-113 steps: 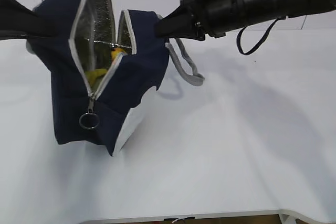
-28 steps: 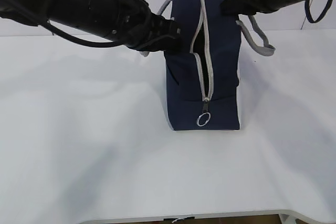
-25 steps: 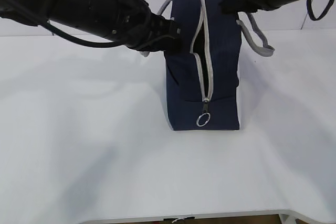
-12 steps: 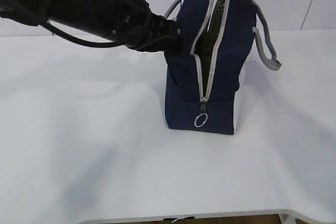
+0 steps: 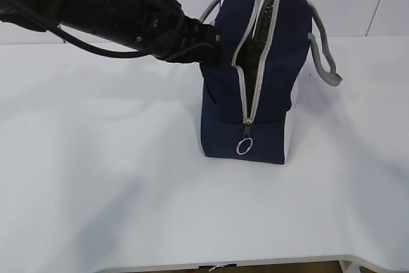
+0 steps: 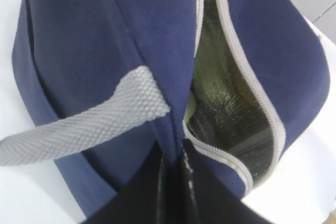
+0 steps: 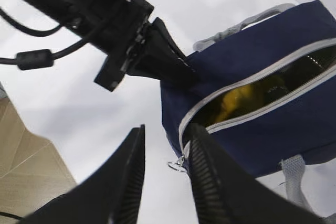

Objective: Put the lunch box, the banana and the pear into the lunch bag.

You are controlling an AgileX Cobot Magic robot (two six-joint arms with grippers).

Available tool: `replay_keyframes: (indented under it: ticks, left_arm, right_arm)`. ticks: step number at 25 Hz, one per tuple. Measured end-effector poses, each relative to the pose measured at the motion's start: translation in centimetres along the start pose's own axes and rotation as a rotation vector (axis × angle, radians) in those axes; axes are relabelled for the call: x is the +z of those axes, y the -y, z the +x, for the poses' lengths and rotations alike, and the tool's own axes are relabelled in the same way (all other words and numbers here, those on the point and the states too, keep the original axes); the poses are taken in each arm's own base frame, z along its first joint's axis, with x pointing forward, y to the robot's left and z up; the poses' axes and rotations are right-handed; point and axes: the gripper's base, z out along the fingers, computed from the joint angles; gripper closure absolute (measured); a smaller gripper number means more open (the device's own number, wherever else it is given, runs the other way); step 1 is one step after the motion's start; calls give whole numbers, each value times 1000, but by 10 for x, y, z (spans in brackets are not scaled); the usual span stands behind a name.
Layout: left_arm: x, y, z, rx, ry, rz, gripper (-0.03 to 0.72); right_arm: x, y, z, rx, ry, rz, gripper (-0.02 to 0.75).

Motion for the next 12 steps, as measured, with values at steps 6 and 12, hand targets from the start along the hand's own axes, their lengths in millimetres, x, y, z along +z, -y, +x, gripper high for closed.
replay_keyframes:
  ticks: [6, 12]
  left_arm:
    - [0, 0, 0, 0, 0, 0, 704]
    - [0, 0, 0, -2, -4, 5, 704]
  right_arm:
    - [-12, -13, 4, -3, 3, -7, 475]
    - [1, -30, 46, 98, -50, -66, 475]
